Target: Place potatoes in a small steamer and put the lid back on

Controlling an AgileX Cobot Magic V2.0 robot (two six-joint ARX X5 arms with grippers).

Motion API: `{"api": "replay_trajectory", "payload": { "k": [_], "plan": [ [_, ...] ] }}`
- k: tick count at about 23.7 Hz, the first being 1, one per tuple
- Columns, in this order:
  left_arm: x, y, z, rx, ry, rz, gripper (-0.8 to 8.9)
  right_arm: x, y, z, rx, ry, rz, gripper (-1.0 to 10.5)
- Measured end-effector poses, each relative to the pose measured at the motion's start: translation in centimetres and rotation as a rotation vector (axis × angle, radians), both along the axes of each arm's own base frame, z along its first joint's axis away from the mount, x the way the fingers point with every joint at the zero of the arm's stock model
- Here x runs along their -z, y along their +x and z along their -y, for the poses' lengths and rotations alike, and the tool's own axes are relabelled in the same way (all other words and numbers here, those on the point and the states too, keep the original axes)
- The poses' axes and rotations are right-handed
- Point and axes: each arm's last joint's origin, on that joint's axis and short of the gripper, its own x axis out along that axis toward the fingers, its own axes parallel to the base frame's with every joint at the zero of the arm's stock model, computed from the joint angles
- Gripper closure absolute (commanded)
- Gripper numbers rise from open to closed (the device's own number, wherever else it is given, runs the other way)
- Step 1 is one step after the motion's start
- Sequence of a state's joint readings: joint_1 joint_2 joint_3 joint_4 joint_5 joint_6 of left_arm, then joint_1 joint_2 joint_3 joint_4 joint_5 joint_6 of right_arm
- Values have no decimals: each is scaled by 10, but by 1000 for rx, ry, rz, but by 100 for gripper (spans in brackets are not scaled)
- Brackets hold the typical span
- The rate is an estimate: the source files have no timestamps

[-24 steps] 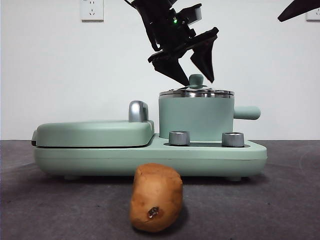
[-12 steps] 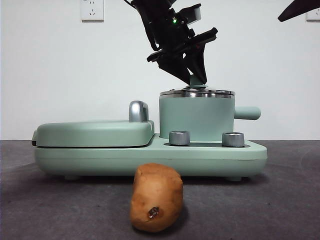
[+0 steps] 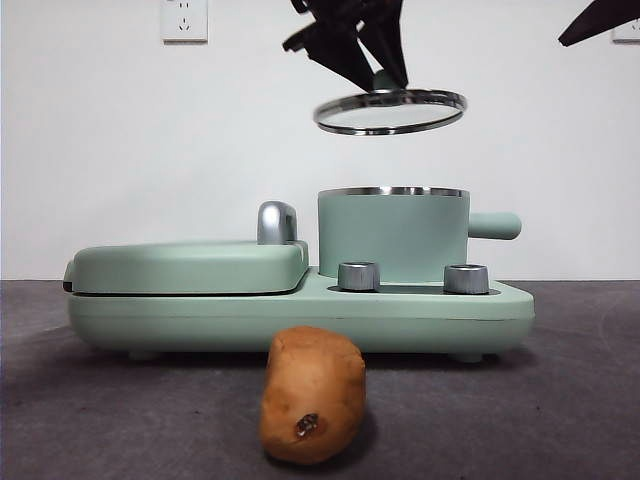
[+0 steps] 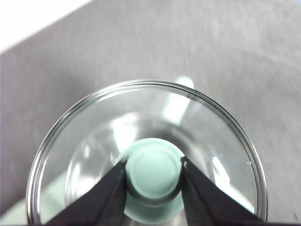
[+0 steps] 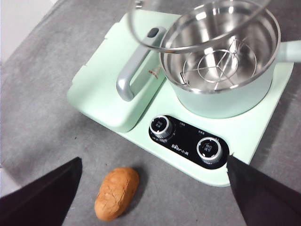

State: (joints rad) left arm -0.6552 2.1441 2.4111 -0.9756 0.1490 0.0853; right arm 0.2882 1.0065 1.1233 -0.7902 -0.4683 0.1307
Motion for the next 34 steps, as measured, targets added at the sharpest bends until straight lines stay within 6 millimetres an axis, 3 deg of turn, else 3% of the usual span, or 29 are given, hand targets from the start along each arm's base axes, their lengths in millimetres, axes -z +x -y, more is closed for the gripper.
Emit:
{"api": "replay_trajectory", "payload": {
  "k": [3, 6, 9, 11, 15, 21, 26, 34],
  "plan": [
    [-12, -9, -16, -17, 21, -29, 737, 0, 0, 0, -2, -2, -6, 457],
    [-42, -23, -43, -50, -2, -1, 738, 1, -3, -7, -23, -7, -10, 457],
    [-71, -37, -75, -98, -32, 42, 765, 7, -4, -31, -40, -49, -52, 457],
    [-79, -41, -92, -133, -32, 44, 765, 15, -5, -55, -52, -93, -97, 457],
    [-84, -42, -119, -195, -15, 19, 765, 42, -7, -103, -51, -170, -238, 457],
    [-97, -50, -144, -252, -26, 39, 765, 78, -3, -142, -50, -243, -378, 457],
    [-97, -53, -154, -280, -11, 4, 765, 109, 2, -166, -59, -311, -455, 457],
    [-85, -59, -157, -291, 15, -59, 765, 144, 12, -183, -44, -379, -525, 457]
  ]
}}
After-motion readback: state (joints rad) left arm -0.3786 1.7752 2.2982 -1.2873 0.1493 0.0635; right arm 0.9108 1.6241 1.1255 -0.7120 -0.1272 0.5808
